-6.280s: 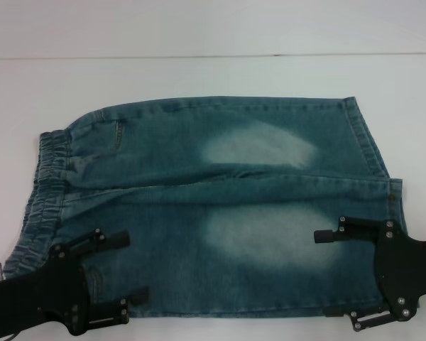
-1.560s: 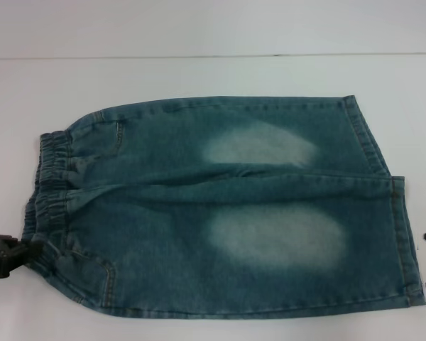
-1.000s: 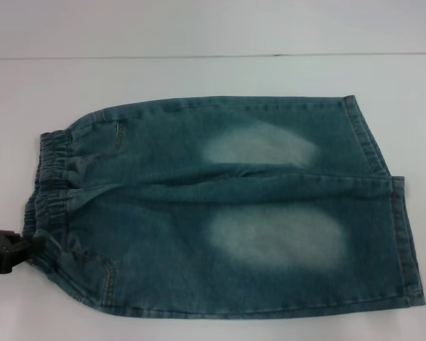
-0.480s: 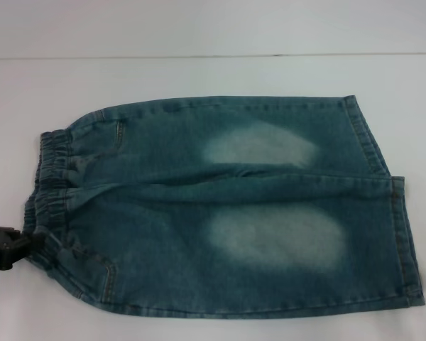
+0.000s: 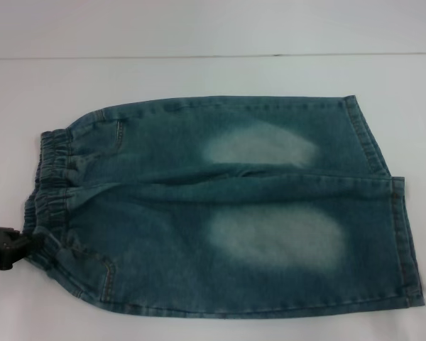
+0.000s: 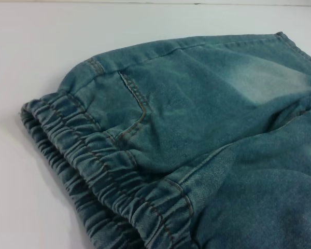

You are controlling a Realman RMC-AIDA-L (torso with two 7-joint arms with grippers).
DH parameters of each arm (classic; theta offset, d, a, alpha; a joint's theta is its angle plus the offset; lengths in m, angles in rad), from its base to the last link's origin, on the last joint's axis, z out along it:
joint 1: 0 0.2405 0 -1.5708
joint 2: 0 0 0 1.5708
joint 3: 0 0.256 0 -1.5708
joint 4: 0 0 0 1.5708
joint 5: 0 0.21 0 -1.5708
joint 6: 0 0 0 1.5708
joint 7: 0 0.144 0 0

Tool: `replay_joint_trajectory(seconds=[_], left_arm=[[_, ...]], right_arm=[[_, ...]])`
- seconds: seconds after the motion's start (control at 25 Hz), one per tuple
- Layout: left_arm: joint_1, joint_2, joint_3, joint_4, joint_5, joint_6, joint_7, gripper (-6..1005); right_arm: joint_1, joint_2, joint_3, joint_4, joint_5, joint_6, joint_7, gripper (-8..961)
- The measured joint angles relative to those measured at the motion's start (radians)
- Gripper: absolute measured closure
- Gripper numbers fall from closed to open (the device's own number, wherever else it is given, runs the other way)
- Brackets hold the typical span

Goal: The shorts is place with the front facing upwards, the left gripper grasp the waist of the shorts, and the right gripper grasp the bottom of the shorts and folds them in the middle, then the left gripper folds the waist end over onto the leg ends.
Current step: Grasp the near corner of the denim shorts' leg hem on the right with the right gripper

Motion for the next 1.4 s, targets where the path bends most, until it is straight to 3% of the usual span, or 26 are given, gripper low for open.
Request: replay_joint_trajectory(seconds=[1.4], left_arm=[[0.007,-0.001,0.005,-0.001,-0.003,-0.001,0.001,944]], right_arm=[[0.017,0.005,-0.052,0.067,0.075,0.066,-0.032,154]])
